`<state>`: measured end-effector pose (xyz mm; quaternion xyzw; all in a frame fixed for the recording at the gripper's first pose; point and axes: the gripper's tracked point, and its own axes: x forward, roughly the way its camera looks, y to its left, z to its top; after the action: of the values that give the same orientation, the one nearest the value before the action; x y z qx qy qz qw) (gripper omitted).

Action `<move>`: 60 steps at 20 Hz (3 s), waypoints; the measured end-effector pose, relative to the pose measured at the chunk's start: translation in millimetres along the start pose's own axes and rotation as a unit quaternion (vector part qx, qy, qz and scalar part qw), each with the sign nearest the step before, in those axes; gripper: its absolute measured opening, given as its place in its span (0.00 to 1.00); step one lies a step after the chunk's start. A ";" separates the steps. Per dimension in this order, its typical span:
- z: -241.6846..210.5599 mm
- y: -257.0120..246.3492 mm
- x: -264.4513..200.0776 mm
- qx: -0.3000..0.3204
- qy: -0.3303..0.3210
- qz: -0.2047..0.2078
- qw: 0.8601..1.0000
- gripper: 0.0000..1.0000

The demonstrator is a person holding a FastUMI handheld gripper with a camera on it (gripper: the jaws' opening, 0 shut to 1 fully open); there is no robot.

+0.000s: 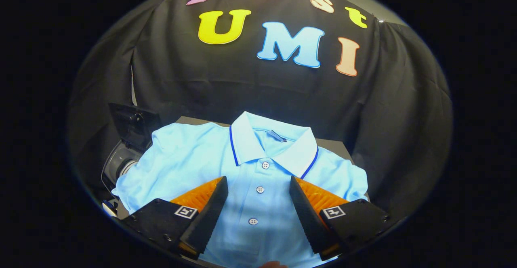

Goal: Put the clothes into the washing machine and then close the washing machine lid.

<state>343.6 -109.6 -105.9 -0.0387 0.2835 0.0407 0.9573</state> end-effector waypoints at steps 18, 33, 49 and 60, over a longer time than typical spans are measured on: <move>-6.4 6.8 -2.2 0.055 0.067 0.028 0.996 0.75; 0.4 15.1 -9.3 0.056 0.031 0.012 0.998 0.02; 89.4 35.1 -97.5 0.076 -0.088 0.052 0.992 0.01; 134.1 96.5 -129.1 0.122 -0.124 0.101 0.980 0.01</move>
<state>298.3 -8.0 71.8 0.1129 0.1681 0.1063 0.9735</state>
